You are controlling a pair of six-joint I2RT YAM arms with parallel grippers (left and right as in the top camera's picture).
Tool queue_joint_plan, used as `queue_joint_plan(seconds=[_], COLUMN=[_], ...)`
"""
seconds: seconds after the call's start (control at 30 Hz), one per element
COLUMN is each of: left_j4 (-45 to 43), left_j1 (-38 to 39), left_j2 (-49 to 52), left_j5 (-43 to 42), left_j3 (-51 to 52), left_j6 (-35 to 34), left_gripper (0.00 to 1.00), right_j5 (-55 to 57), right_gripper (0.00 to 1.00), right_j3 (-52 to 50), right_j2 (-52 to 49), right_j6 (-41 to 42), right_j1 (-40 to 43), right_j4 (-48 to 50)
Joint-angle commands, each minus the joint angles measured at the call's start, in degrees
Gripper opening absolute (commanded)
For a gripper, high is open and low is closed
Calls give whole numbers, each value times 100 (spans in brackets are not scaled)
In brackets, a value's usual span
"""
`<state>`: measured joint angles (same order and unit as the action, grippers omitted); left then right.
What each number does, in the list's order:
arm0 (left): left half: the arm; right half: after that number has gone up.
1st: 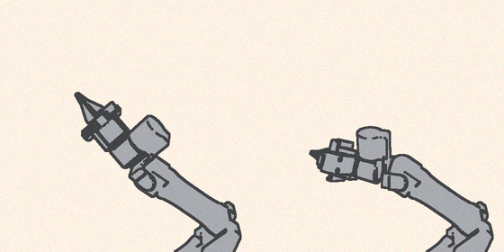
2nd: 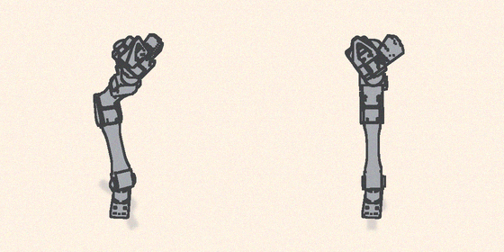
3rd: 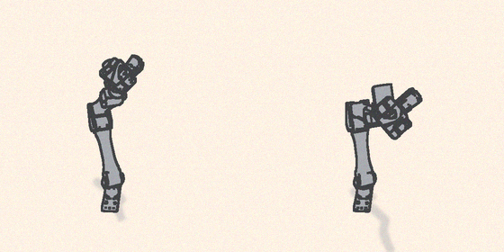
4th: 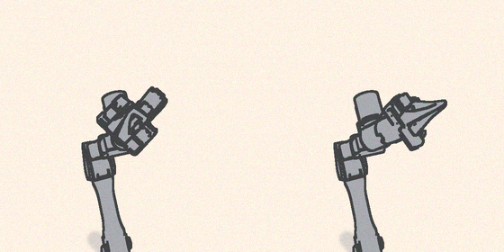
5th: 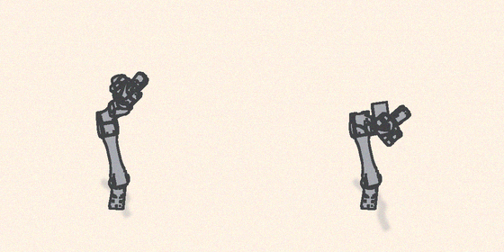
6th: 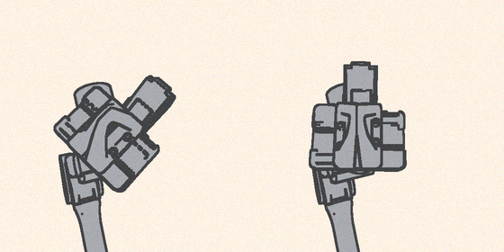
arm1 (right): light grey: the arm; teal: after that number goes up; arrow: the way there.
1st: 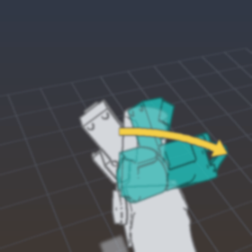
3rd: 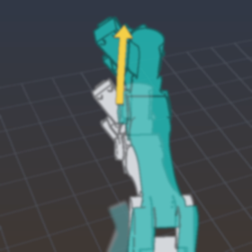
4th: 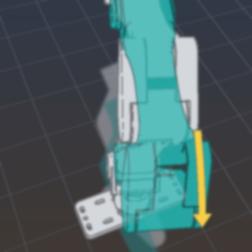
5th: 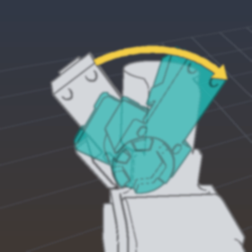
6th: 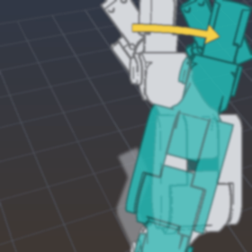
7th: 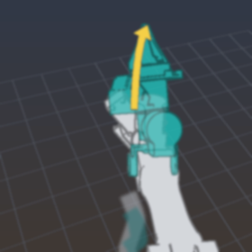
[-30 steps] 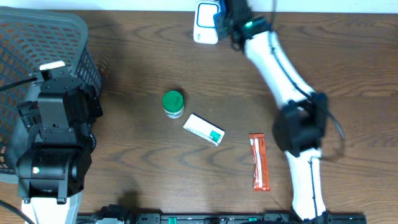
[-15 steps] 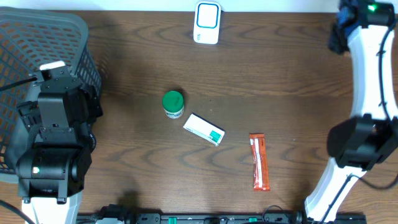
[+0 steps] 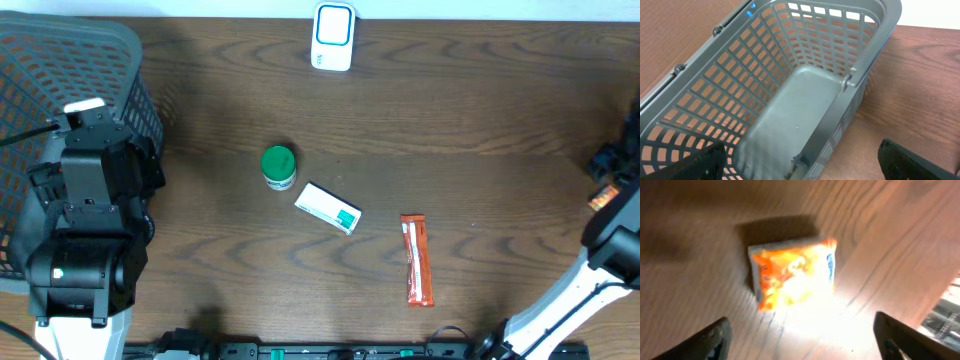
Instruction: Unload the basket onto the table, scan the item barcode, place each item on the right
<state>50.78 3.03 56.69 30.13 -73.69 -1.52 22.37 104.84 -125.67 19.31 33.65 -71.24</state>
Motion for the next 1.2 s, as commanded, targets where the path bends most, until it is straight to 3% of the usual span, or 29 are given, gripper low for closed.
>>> queue_joint_plan(seconds=[0.0,0.1,0.33,0.47,0.5,0.57,0.77,0.93,1.17], left_j4=[-2,-2,-2,-2,-2,-2,-2,-2,-2], left_j1=[-33,-33,-33,-33,-33,-33,-33,-33,-33], left_j2=[-20,-20,-20,-20,-20,-20,-20,-20,-20], left_j5=[48,48,48,48,48,48,48,48,48], left_j3=[39,39,39,39,39,39,39,39,39], left_j6=[-31,-31,-31,-31,-28,-31,-28,-31,-31], left_gripper=[96,96,96,96,96,96,96,96,96], right_j5=[-1709,-2924,-4352,-4776,-4874,-4905,-5412,-5810,-5930], right_gripper=[99,99,99,99,99,99,99,99,99], right_j3=[254,568,782,776,763,614,-603,-2579,-4524], right_j2=[170,271,1209,1665,1738,1779,1941,2337,3053], right_j6=[-125,-466,-1246,-1526,-1904,-2288,-3130,-3086,-1921], right_j1=[280,271,-437,-1071,-1386,-1707,-2153,-2208,-2216], right_j4=[-120,-323,-592,-1272,-1818,-2201,-2164,-1126,831])
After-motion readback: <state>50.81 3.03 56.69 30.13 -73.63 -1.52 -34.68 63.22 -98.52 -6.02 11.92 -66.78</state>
